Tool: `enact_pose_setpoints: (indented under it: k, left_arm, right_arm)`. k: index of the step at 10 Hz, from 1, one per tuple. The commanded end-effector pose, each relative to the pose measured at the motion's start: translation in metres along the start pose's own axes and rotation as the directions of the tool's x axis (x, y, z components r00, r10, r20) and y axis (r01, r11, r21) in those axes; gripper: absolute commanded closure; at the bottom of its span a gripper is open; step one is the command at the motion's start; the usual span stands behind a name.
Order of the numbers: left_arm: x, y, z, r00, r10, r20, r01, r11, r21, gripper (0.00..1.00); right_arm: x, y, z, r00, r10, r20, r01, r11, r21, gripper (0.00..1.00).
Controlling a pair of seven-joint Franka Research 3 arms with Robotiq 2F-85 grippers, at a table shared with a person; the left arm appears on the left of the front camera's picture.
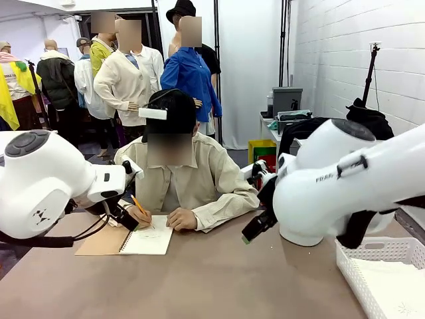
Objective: Sort the paper based on its condition.
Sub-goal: If a person hands you a paper, place it in the Organizing basket , and if it's crumpled, put it in the Trash can.
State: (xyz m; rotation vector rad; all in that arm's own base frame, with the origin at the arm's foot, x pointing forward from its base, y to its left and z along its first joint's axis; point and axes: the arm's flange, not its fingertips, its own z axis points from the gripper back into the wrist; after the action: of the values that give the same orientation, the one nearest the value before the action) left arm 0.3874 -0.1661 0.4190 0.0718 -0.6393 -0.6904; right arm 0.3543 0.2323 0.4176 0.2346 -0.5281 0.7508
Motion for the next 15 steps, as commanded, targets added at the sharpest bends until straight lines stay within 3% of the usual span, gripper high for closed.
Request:
enact_pose_setpoints:
  k: [1, 5, 8, 9, 10, 11, 15]
  left_arm:
    - [-0.006, -0.030, 0.031, 0.999, 0.007, -0.039, -0.004, 0.998, 0.069, 0.00]
    - [0.000, -0.062, 0.081, 0.993, -0.079, -0.086, 0.094, 0.975, 0.201, 0.00]
    - [-0.013, -0.097, 0.093, 0.997, 0.011, -0.077, 0.009, 0.968, 0.252, 0.00]
    - [-0.018, -0.103, 0.094, 0.994, 0.066, -0.088, -0.046, 0.976, 0.214, 0.00]
    - [-0.021, -0.093, 0.085, 0.977, 0.161, -0.138, -0.161, 0.987, 0.009, 0.00]
    - [0.013, -0.092, 0.097, 0.997, -0.004, -0.083, 0.023, 0.974, 0.226, 0.00]
    - [0.013, -0.092, 0.097, 0.997, -0.004, -0.083, 0.023, 0.974, 0.226, 0.00]
  right_arm:
    - [0.010, -0.014, 0.022, 0.999, 0.043, -0.022, -0.042, 0.998, 0.042, 0.00]
    - [0.053, -0.014, 0.079, 0.996, 0.079, 0.049, -0.078, 0.996, -0.033, 0.00]
    - [0.081, -0.034, 0.115, 0.995, 0.054, 0.082, -0.046, 0.994, -0.097, 0.00]
    - [0.083, -0.034, 0.117, 0.995, 0.067, 0.078, -0.058, 0.992, -0.114, 0.00]
    - [0.076, -0.032, 0.108, 0.992, 0.105, 0.064, -0.095, 0.984, -0.154, 0.00]
    - [0.081, -0.036, 0.122, 0.993, 0.053, 0.107, -0.044, 0.995, -0.085, 0.00]
    - [0.081, -0.036, 0.122, 0.993, 0.053, 0.107, -0.044, 0.995, -0.085, 0.00]
